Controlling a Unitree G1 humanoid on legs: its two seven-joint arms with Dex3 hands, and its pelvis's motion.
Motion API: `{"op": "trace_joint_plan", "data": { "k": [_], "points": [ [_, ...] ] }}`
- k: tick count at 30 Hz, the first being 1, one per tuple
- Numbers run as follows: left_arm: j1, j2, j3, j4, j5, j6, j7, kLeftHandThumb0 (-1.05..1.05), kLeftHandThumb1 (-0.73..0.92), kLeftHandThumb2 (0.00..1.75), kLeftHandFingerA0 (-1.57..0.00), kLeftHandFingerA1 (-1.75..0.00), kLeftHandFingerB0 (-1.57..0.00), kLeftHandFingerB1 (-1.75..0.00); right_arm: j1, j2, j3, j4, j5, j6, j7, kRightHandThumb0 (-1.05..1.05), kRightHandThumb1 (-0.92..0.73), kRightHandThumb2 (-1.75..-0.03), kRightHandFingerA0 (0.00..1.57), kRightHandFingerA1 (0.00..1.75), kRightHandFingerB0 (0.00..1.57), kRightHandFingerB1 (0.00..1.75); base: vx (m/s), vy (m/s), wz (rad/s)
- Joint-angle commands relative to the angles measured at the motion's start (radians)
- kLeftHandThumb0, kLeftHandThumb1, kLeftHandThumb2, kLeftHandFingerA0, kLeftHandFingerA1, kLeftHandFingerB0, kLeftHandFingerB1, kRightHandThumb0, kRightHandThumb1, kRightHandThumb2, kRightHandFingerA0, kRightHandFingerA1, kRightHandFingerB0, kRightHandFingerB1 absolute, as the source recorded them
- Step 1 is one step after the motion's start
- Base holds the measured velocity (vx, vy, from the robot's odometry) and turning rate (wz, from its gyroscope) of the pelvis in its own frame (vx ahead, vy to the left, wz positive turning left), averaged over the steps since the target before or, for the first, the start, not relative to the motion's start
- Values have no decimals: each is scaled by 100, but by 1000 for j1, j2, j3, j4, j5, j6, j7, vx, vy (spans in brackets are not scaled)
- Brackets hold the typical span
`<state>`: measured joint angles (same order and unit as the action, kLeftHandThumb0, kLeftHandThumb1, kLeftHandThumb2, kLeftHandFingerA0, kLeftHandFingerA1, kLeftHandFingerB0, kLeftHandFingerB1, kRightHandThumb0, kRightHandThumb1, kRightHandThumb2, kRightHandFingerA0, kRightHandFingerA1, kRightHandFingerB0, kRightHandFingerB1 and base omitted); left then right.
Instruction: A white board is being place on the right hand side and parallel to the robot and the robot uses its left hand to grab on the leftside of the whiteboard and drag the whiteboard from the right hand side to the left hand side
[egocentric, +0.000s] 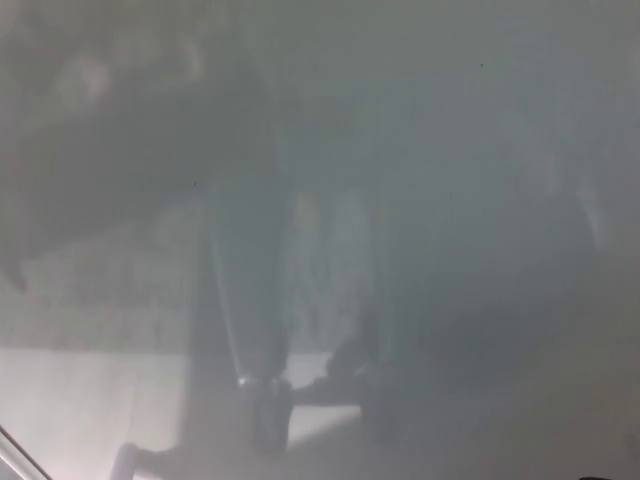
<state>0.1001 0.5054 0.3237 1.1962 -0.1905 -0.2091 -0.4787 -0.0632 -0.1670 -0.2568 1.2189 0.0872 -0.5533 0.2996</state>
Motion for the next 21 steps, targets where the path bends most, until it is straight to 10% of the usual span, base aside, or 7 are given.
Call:
{"op": "trace_joint_plan", "data": {
  "k": [1, 3, 6, 7, 10, 11, 21],
  "points": [
    [-4, 2, -6, -2, 18, -19, 29, -21, 75, 63, -36, -36, -16, -28, 0, -18, -4, 1, 8, 10, -6, -45, -51, -92, 85, 73, 60, 63, 0, 0, 0],
    [-4, 3, -7, 1, 20, -25, 27, -26, 70, 67, -29, -36, -15, -31, -3, -19, -4, 5, 6, 10, -8, -44, -64, -59, 97, 63, 69, 48, 0, 0, 0],
    [-8, 0, 3, 0, 10, -10, 21, -17, 58, 96, -35, -57, -5, -43, -5, -23, 4, 8, -4, 10, -13, -48, -53, -92, 85, 72, 61, 63, 0, 0, 0],
    [-9, 0, 3, 2, 11, -8, 23, -18, 58, 95, -32, -56, -5, -43, -6, -23, 6, 8, -5, 10, -16, -46, -64, -59, 97, 62, 69, 48, 0, 0, 0],
    [-17, 2, 7, 5, 9, -4, 14, -17, 59, 96, -34, -57, -5, -42, -10, -21, 9, 6, -6, 10, -24, -48, -52, -92, 86, 72, 62, 63, 0, 0, 0],
    [-18, 3, 5, 5, 12, -7, 14, -22, 75, 63, -37, -36, -16, -28, -10, -21, 10, 6, -7, 8, -26, -47, -52, -91, 85, 72, 62, 63, 0, 0, 0],
    [-29, -5, 3, -3, 17, -18, 20, -25, 75, 63, -39, -40, -17, -29, -38, -23, 4, 14, 1, 18, -28, -46, -62, -59, 99, 64, 69, 50, 0, 0, 0]
  ]
}}
